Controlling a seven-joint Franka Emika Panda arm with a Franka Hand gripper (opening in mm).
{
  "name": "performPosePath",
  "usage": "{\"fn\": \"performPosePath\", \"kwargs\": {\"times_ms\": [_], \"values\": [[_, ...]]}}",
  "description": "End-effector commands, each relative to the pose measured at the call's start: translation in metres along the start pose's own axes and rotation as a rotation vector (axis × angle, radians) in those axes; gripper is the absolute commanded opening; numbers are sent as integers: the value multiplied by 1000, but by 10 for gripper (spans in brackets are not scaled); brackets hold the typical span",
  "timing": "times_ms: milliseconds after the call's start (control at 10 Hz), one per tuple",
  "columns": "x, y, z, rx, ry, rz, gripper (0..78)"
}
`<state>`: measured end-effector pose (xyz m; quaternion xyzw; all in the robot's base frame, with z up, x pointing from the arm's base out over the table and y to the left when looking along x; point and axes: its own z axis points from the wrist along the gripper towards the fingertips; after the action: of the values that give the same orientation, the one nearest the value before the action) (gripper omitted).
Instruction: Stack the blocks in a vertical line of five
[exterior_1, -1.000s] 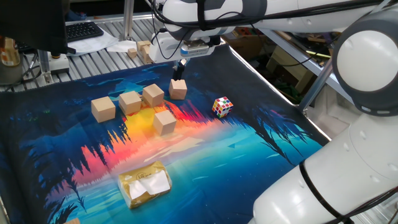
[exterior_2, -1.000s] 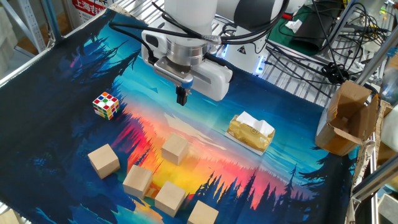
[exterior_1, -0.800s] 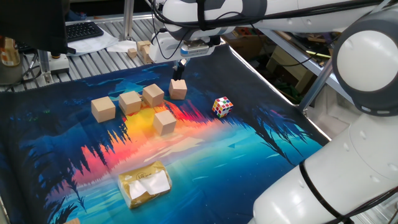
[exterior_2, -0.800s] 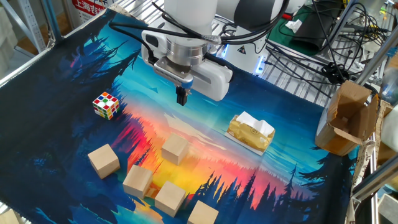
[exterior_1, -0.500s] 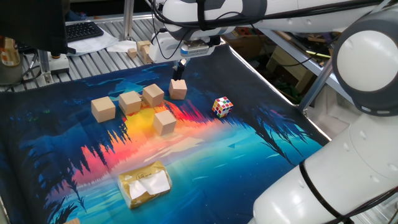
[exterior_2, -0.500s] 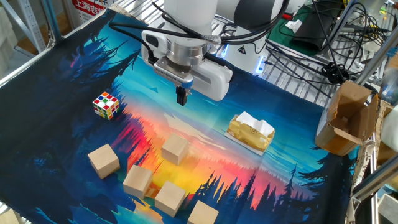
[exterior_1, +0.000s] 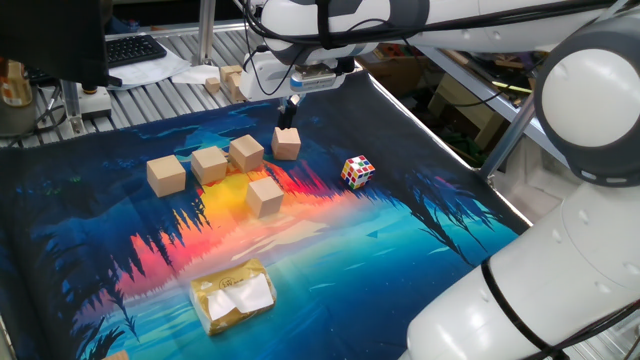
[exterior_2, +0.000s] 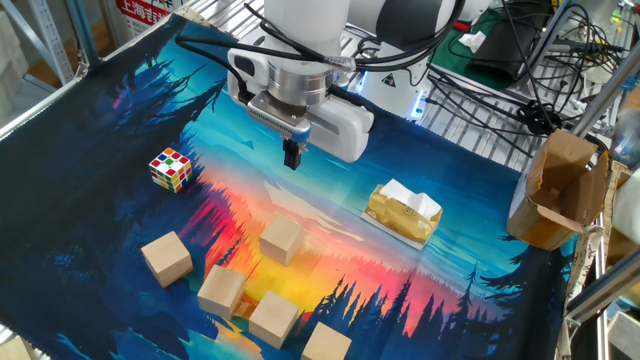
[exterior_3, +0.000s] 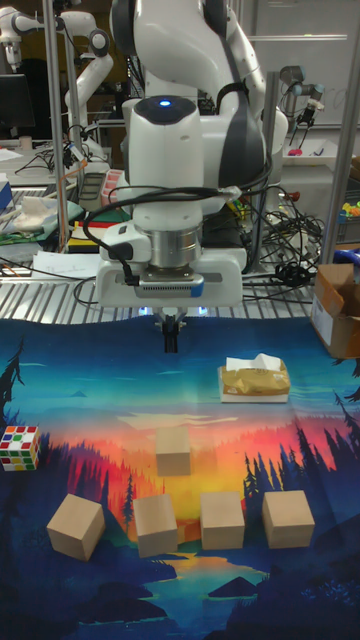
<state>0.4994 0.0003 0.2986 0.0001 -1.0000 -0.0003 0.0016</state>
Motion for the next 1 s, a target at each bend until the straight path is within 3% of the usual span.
{"fn": "performPosePath", "kwargs": {"times_ms": [100, 200, 1000], "values": [[0, 0, 0, -63, 3, 53, 0], [0, 0, -1, 31, -1, 43, 0], [0, 0, -1, 18, 11, 47, 0]]}}
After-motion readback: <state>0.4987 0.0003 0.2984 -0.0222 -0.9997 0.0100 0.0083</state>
